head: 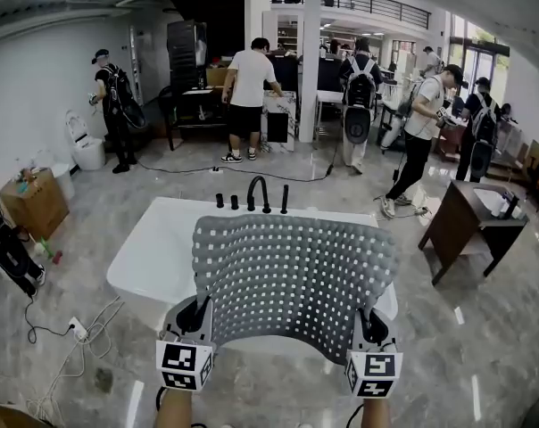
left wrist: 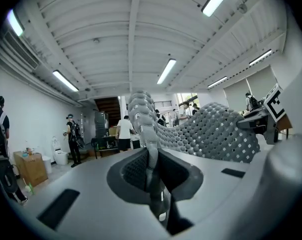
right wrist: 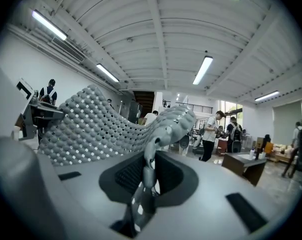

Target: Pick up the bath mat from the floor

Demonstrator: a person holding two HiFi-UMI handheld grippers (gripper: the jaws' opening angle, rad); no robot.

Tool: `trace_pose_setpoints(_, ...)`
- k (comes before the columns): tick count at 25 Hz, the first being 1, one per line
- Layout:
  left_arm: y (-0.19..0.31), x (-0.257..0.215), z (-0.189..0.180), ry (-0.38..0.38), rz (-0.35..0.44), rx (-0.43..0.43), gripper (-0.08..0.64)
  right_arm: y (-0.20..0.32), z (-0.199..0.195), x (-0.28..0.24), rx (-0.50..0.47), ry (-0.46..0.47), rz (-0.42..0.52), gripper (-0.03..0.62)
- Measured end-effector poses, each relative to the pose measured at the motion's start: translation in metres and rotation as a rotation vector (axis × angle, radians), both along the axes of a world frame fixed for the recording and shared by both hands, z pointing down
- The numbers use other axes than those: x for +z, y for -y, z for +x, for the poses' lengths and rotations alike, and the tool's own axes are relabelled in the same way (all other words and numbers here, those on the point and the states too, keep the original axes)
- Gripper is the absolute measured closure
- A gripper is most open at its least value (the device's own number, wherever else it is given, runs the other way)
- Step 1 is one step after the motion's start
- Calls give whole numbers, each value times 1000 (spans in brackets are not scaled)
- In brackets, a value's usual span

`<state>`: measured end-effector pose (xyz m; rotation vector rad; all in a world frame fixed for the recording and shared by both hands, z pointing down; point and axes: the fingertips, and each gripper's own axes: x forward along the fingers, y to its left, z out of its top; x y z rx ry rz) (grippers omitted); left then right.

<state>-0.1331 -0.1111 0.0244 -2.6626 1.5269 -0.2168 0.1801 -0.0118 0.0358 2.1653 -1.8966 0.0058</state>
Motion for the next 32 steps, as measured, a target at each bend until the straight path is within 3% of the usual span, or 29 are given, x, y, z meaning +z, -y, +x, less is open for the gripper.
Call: trace_pose_setpoints(32, -9, -6, -6, -46, 37, 16, 520, -4, -21, -7, -10, -6, 37, 528)
